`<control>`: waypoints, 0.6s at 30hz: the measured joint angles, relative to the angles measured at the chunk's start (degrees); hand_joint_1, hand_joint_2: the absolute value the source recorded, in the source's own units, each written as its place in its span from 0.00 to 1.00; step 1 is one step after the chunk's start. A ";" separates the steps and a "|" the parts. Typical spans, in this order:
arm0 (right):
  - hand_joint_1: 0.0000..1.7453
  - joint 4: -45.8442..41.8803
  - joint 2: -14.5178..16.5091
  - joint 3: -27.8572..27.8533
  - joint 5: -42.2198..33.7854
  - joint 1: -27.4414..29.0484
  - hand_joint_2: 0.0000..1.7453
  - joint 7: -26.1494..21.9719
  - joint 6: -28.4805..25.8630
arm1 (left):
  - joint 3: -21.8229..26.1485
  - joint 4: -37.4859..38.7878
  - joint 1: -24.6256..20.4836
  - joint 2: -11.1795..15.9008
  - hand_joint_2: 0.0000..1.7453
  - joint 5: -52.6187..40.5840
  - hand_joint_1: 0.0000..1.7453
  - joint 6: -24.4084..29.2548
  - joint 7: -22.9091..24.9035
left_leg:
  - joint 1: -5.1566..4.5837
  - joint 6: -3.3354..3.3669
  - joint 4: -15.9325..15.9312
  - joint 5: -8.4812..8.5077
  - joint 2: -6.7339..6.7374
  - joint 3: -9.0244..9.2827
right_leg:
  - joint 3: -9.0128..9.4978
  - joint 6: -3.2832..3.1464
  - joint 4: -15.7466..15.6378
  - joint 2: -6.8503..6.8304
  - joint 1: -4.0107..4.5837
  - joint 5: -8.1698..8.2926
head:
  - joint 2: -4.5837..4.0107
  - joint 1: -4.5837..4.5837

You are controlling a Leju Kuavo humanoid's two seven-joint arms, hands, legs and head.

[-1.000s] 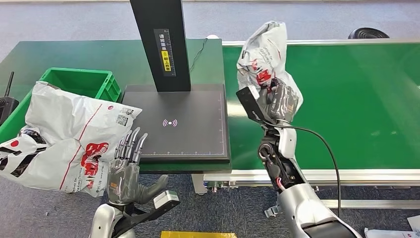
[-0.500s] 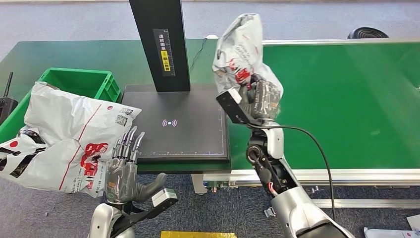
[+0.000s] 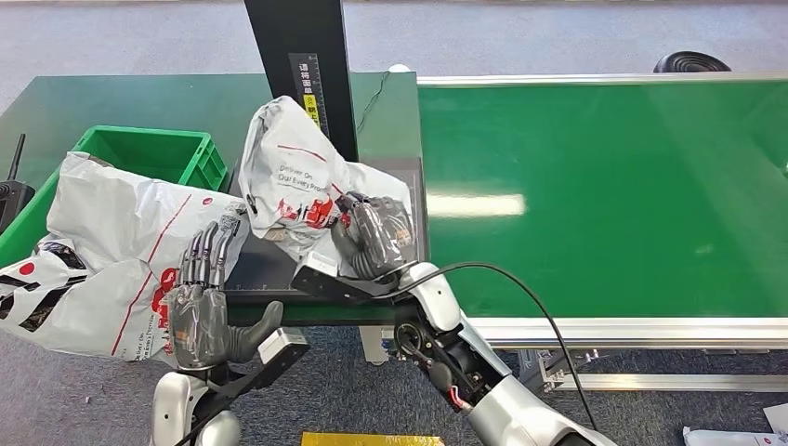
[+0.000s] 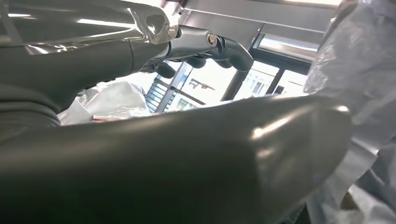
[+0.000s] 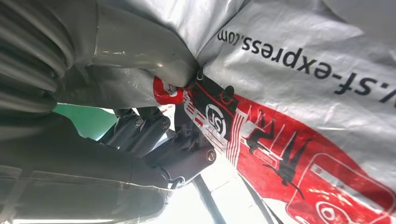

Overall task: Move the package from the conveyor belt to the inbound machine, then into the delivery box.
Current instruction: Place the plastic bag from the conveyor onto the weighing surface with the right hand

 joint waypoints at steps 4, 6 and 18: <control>1.00 0.35 0.03 1.63 -0.46 0.05 1.00 0.00 0.00 | 0.38 -0.08 0.07 0.00 0.00 0.00 0.00 0.00 -0.01 | -0.01 0.00 0.00 0.00 0.01 0.00 | 0.00 0.00 0.00 0.00 0.00 0.00 | 0.00 -0.01; 1.00 0.53 0.05 2.14 -0.61 0.07 1.00 0.05 0.04 | 0.49 -0.12 0.09 0.00 0.00 0.03 0.00 0.00 -0.03 | -0.01 0.00 0.00 0.00 0.00 0.00 | 0.00 0.00 0.00 0.00 0.00 0.00 | 0.00 -0.01; 0.00 2.81 0.21 4.58 -2.61 0.16 0.00 3.91 0.85 | 0.33 -0.39 0.10 -0.08 0.00 1.14 0.00 -0.09 -0.96 | -0.01 -0.01 0.00 0.00 0.02 0.00 | -0.02 0.00 0.00 0.00 0.01 0.00 | 0.00 0.00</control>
